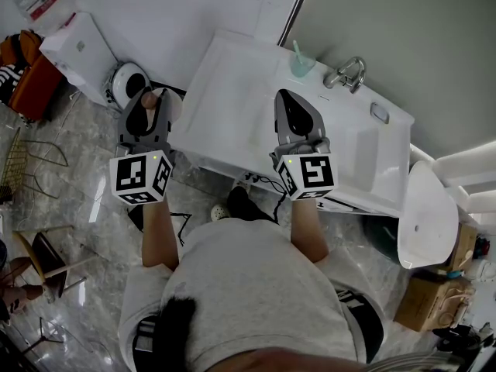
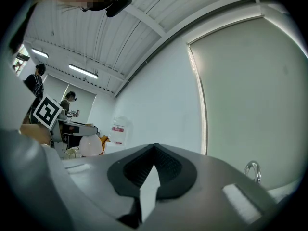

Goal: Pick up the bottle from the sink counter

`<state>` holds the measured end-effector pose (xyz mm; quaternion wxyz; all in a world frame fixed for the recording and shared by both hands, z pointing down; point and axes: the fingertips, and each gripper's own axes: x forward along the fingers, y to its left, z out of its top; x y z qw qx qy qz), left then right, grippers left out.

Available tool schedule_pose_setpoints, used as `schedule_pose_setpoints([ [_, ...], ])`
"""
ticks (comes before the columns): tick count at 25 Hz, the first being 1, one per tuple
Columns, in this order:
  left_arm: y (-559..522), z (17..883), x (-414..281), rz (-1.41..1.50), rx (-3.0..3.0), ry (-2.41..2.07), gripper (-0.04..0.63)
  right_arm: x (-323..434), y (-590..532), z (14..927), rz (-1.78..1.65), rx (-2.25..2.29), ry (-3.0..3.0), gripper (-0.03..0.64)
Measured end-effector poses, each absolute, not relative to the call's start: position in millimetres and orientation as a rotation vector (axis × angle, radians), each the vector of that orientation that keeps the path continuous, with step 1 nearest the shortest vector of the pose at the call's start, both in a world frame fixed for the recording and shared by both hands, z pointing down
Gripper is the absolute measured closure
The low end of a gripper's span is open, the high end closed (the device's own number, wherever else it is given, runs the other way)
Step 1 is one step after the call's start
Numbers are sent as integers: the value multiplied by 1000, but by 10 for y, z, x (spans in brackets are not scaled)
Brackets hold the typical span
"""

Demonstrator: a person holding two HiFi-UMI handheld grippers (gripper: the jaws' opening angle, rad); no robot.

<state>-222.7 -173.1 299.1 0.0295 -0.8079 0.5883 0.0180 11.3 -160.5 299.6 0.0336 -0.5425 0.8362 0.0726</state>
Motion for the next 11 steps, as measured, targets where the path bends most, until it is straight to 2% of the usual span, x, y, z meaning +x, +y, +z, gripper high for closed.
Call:
schedule_pose_setpoints([
  [11,-1751,2994,-2119,64,-2512,1790,456,206,-1572,2982,229,-1688,2555,606],
])
